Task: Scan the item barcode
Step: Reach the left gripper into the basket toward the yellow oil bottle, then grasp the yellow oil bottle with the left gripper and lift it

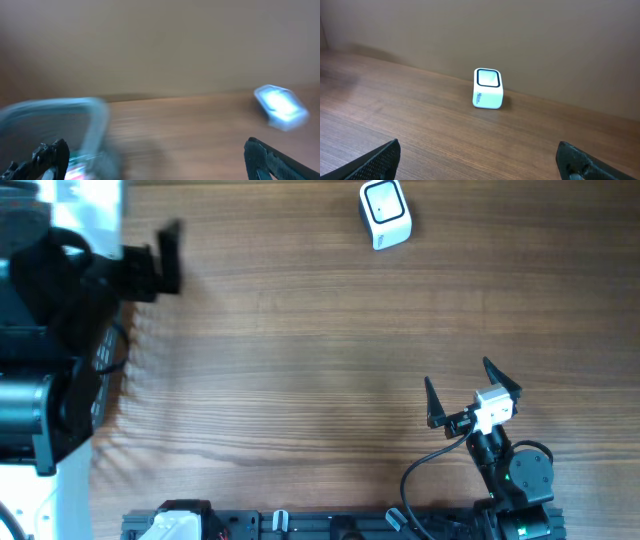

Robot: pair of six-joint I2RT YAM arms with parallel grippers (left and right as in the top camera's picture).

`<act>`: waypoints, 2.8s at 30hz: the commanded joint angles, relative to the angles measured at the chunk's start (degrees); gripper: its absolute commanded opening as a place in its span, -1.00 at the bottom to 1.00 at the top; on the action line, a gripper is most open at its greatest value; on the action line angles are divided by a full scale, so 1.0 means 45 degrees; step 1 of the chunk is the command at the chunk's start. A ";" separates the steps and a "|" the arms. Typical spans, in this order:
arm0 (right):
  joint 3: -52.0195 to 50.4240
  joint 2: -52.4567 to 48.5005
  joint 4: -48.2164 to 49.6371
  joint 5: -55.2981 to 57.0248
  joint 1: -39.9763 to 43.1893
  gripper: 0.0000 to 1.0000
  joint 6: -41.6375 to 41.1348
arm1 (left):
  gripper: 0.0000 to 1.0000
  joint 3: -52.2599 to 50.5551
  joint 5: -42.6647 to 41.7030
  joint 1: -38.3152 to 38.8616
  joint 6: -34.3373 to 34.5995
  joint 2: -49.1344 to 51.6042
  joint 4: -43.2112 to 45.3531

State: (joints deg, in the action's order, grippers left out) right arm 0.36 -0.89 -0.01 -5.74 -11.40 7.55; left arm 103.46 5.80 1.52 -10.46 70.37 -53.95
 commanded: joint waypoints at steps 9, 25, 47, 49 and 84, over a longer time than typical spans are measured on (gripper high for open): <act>-0.0015 0.0053 0.0058 0.0073 0.0053 0.99 -0.0015 | 1.00 0.0223 0.1239 -0.7757 0.1103 0.2735 -0.1195; -0.0015 0.0053 0.0058 0.0073 0.0053 0.99 -0.0015 | 0.85 -0.0126 -0.1773 -0.9462 -0.2312 0.7796 -0.3133; -0.0015 0.0053 0.0058 0.0073 0.0053 0.99 -0.0015 | 0.00 -0.1277 -0.2671 -0.9457 -0.2633 0.9481 -0.2103; -0.0015 0.0053 0.0058 0.0073 0.0053 0.99 -0.0019 | -0.14 -0.1277 -0.2769 -0.9457 -0.2628 0.9457 -0.2108; -0.0015 0.0053 0.0058 0.0073 0.0053 0.99 -0.0015 | -0.29 -0.1831 -0.3230 -0.9447 -0.1579 0.8558 -0.1661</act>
State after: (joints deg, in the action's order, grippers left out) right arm 0.36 -0.91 -0.01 -5.74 -11.40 7.57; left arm 95.46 -7.62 -40.64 -17.28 110.61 -61.65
